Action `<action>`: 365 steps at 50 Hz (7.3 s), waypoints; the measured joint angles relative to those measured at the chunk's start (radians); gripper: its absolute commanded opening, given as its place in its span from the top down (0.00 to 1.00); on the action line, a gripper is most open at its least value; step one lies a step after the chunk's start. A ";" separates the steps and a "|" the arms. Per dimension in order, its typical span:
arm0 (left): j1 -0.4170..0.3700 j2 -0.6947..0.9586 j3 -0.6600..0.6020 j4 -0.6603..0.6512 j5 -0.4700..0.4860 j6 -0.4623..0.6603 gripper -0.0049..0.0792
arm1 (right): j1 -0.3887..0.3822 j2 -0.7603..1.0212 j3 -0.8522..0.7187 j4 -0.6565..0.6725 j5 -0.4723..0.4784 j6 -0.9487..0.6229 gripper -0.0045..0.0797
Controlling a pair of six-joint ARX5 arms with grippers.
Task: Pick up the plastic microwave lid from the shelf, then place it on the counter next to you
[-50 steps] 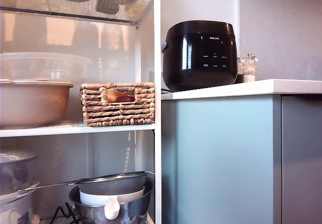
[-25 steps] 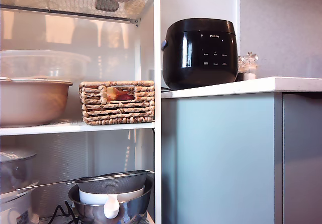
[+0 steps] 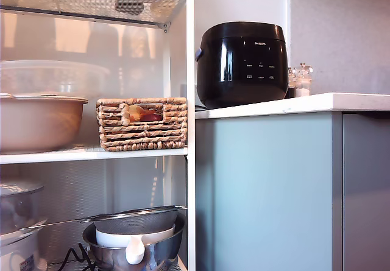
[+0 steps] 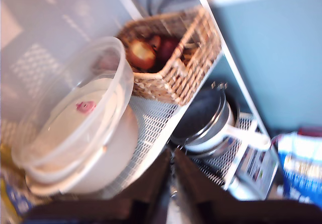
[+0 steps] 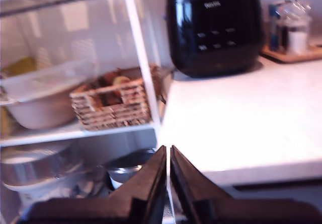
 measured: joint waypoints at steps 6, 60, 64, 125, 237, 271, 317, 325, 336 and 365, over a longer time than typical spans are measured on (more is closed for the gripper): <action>0.000 0.111 0.070 -0.005 -0.035 0.062 0.78 | 0.019 0.000 0.049 -0.008 -0.002 0.000 0.96; 0.000 0.783 0.697 -0.248 -0.204 0.358 0.46 | 0.071 0.000 0.062 -0.130 -0.096 0.008 0.96; 0.000 0.816 0.727 -0.266 -0.211 0.371 0.46 | 0.071 0.000 0.062 -0.130 -0.096 0.008 0.96; 0.004 1.044 0.753 -0.097 -0.290 0.512 0.60 | 0.071 0.000 0.062 -0.130 -0.096 0.008 0.96; -0.265 1.044 0.982 -0.593 -0.453 0.229 0.97 | 0.071 0.000 0.062 -0.145 -0.096 0.008 0.96; -0.443 1.000 0.982 -0.740 -0.517 0.075 0.97 | 0.071 0.000 0.062 -0.146 -0.096 0.008 0.96; -0.762 0.988 0.982 -0.672 -0.291 0.003 0.97 | 0.071 0.000 0.062 -0.146 0.046 0.015 0.96; -0.772 0.988 0.982 -0.591 -0.234 0.050 0.97 | 0.071 0.000 0.064 -0.164 0.084 0.015 0.96; -0.780 0.996 0.982 -0.537 -0.179 0.083 0.97 | 0.071 0.000 0.077 -0.179 0.162 0.014 0.96; -0.856 1.170 0.982 -0.289 -0.130 0.280 0.97 | 0.071 0.000 0.077 -0.221 0.163 0.015 0.96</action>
